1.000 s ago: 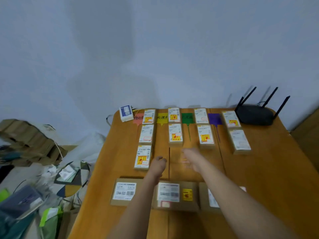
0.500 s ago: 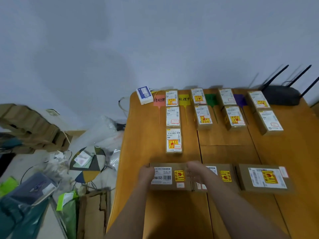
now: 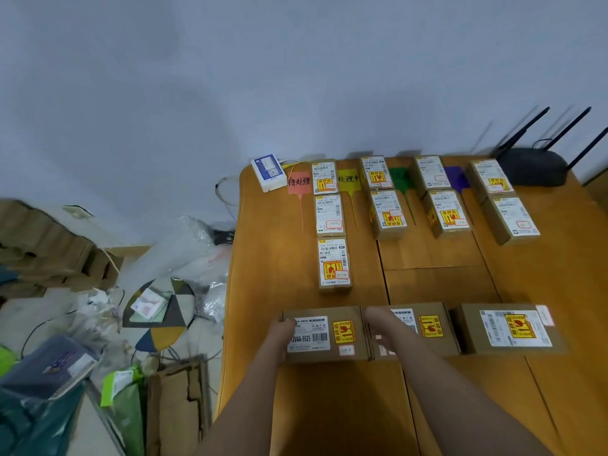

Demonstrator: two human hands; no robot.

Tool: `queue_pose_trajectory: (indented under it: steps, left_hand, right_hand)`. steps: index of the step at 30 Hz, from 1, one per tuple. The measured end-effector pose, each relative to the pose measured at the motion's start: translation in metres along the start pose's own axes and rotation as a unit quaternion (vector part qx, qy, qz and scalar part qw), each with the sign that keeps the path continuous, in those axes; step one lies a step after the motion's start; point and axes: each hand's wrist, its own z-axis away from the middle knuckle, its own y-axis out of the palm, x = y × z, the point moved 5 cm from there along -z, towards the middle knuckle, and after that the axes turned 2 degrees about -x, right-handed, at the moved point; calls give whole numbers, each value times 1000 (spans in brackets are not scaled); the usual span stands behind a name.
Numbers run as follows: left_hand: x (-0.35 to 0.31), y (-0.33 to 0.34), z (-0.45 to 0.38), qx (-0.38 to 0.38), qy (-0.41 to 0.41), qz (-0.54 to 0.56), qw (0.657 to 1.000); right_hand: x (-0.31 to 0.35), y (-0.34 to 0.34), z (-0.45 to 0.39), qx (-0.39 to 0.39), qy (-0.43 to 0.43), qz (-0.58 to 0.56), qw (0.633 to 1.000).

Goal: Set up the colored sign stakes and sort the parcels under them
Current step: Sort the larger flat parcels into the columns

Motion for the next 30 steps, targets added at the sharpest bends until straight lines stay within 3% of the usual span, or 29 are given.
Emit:
queue_pose_trajectory:
  steps: [9, 20, 23, 27, 30]
  left_hand:
    - [7, -19, -4, 23, 13, 6, 1000]
    - [-8, -52, 19, -1, 61, 0, 998]
    - [-15, -57, 32, 0, 77, 13, 997]
    - [-25, -49, 49, 12, 94, 43, 995]
    - [-39, -35, 58, 26, 115, 68, 991]
  right_hand:
    - [-3, 0, -15, -1, 5, 34, 999]
    - [-6, -13, -2, 15, 7, 124, 992]
    - [-7, -15, 7, 20, 3, 92, 996]
    - [13, -16, 29, 49, -62, -48, 996]
    - [24, -32, 42, 57, -97, -84, 990]
